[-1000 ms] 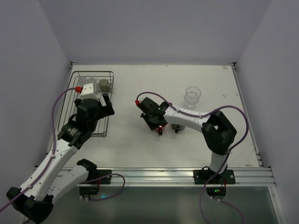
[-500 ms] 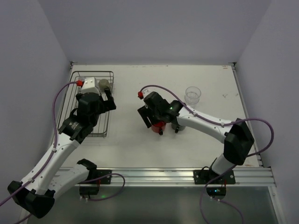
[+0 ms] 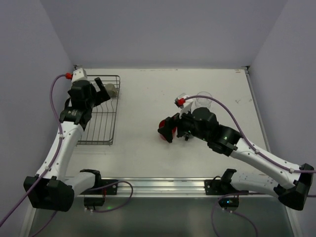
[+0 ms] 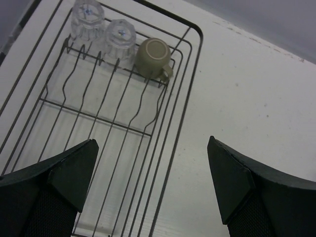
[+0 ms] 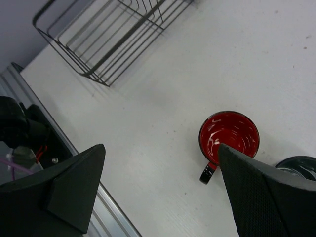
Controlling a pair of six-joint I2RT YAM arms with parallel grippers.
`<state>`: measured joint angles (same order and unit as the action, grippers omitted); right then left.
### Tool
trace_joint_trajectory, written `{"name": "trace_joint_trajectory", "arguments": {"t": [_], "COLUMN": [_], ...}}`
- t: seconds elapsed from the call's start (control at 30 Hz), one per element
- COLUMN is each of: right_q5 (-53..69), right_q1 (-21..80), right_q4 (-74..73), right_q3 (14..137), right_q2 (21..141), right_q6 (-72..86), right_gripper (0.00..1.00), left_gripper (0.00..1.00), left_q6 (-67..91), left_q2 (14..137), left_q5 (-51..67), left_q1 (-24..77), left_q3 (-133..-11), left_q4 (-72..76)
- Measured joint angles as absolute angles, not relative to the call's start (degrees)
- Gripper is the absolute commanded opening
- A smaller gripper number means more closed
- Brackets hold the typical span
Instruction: Unload the cups from the dish rack
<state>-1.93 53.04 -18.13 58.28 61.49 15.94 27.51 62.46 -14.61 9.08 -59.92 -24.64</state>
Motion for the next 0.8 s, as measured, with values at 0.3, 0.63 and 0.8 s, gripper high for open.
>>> {"name": "trace_joint_trajectory", "arguments": {"t": [0.3, 0.63, 0.8], "right_q5": [-1.3, -0.8, -0.4], "right_q1": [53.0, 53.0, 53.0], "right_q4": [-10.3, -5.8, -4.4], "right_q3": [44.1, 40.8, 40.1], "right_q2": [49.9, 49.6, 50.7], "right_q6": [19.4, 19.5, 19.5], "right_gripper": [0.99, 0.99, 0.99], "left_gripper": [1.0, 1.0, 0.97], "left_q6": [27.7, 26.3, 24.2], "left_q2": [70.0, 84.8, 93.0], "left_q5": [-10.2, -9.3, -9.4], "left_q1": [-0.5, -4.5, -4.8], "left_q3": [-66.0, -70.7, -74.5], "left_q4": [-23.5, -18.9, -16.4]}}
